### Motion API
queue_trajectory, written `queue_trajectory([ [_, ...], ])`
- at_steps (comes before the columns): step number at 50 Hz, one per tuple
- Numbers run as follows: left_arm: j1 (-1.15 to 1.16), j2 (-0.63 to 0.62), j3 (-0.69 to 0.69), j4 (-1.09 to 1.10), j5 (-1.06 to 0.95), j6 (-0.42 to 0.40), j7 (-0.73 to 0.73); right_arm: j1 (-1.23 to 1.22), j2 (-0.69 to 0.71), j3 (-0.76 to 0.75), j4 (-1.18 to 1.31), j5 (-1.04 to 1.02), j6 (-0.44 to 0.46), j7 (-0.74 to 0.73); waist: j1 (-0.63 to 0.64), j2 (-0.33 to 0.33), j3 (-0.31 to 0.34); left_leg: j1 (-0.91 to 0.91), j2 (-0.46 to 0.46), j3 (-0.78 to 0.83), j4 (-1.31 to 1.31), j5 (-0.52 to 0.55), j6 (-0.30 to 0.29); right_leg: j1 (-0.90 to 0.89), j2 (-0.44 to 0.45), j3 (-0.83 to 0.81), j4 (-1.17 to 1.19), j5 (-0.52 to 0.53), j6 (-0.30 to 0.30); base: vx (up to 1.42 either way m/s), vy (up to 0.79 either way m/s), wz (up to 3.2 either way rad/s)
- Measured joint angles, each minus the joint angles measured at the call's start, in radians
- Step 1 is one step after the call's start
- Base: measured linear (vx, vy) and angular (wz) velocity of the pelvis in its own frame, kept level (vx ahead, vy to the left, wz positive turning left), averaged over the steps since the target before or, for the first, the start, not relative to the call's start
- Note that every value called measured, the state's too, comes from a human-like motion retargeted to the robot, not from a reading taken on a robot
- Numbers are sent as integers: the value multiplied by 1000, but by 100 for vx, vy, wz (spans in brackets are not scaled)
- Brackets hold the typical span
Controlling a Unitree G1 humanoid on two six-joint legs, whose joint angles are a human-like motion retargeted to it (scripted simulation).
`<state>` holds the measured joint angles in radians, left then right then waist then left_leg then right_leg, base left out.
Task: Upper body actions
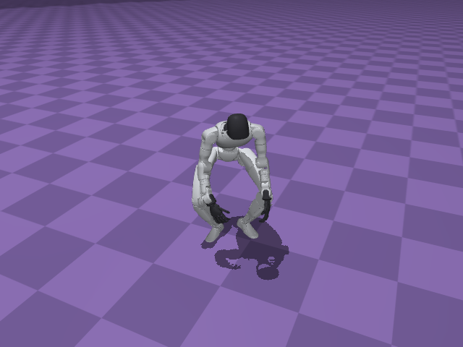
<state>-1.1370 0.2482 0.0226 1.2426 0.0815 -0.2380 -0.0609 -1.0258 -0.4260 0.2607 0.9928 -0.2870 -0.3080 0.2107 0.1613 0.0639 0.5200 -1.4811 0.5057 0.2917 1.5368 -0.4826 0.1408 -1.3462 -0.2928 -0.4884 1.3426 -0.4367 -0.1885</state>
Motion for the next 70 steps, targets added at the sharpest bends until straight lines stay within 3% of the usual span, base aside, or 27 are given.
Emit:
queue_trajectory([
  [9,9,-31,-69,-14,18,0,39,-15,-26,120,32,107,-43,12,19,-38,0,-89,57,-10,337,-93,50,-189,-91,118,434,-150,-68,0,1,-3],
  [15,114,-64,-97,6,5,12,51,36,-16,200,97,154,-53,0,20,-38,0,-89,101,-20,561,-176,110,-224,-132,219,687,-248,-73,9,15,-2],
  [19,182,-77,-86,15,-40,20,77,69,-13,234,123,207,-51,13,9,-48,0,-89,112,-48,647,-212,118,-219,-138,259,783,-308,-73,-1,15,-1],
  [30,215,-22,-32,84,-108,-16,59,80,-12,240,117,139,-83,5,-7,-84,0,-89,116,-33,600,-182,119,-215,-111,230,707,-257,-73,0,0,0],
  [44,253,13,-30,146,-87,0,62,90,-32,221,208,129,-38,-9,2,-71,0,-82,135,-64,686,-200,119,-212,-123,271,793,-289,-73,3,2,1],
  [70,255,6,-72,190,-56,-27,67,85,-38,243,264,55,-40,-9,9,-72,0,-78,146,-67,693,-181,120,-210,-114,277,796,-285,-73,0,0,0],
])
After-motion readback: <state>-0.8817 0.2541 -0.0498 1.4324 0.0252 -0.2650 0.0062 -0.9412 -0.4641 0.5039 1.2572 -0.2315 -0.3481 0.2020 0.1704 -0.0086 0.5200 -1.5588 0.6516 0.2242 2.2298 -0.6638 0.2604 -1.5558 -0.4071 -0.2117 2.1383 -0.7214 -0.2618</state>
